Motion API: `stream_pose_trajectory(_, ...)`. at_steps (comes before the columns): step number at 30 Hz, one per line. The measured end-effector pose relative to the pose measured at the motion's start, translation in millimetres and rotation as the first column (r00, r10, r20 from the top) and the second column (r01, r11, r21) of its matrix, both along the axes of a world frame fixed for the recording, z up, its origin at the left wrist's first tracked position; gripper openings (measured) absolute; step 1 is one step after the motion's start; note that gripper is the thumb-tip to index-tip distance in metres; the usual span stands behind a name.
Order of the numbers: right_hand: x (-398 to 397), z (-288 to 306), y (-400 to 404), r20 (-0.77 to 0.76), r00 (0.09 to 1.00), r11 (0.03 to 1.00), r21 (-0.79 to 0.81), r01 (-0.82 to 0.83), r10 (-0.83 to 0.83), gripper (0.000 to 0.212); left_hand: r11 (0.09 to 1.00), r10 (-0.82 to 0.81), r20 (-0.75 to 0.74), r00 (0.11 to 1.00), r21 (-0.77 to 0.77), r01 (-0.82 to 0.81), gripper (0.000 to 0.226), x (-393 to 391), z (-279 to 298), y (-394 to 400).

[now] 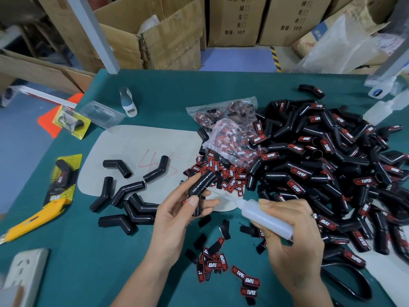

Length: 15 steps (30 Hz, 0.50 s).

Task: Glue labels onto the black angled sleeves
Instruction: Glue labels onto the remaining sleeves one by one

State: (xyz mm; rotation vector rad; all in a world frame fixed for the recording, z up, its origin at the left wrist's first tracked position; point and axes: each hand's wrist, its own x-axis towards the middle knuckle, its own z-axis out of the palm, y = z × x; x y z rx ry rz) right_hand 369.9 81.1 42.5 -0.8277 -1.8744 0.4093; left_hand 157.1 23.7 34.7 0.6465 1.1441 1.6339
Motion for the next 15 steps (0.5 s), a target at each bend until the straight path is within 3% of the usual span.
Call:
stream_pose_trajectory(2, 0.9, -0.4, 0.6, -0.006, 0.999, 0.999, -0.01, 0.04, -0.04, 0.048, 1.0, 0.001, -0.009, 1.0, -0.002, -0.001, 0.043, -0.5, -0.5, 0.0)
stream_pose_trajectory(8, 2.0, -2.2, -0.3, 0.006, 0.999, 0.999, -0.003, 0.04, -0.04, 0.055, 1.0, -0.006, -0.008, 1.0, 0.0, 0.006, 0.044, 0.1, -1.7, -0.3)
stream_pose_trajectory(11, 2.5, -1.0, 0.2, 0.002, 0.999, 0.999, 0.0, 0.054, -0.054, 0.053, 1.0, -0.012, -0.011, 1.0, 0.003, 0.012, 0.05, -0.1, -0.9, -0.2)
stream_pose_trajectory(15, 1.4, 0.6, 0.1, -0.006, 0.998, 0.998, 0.0, 0.066, -0.066, 0.049, 1.0, 0.0, -0.019, 1.0, 0.017, 0.0, 0.043, 0.3, -1.2, -0.1)
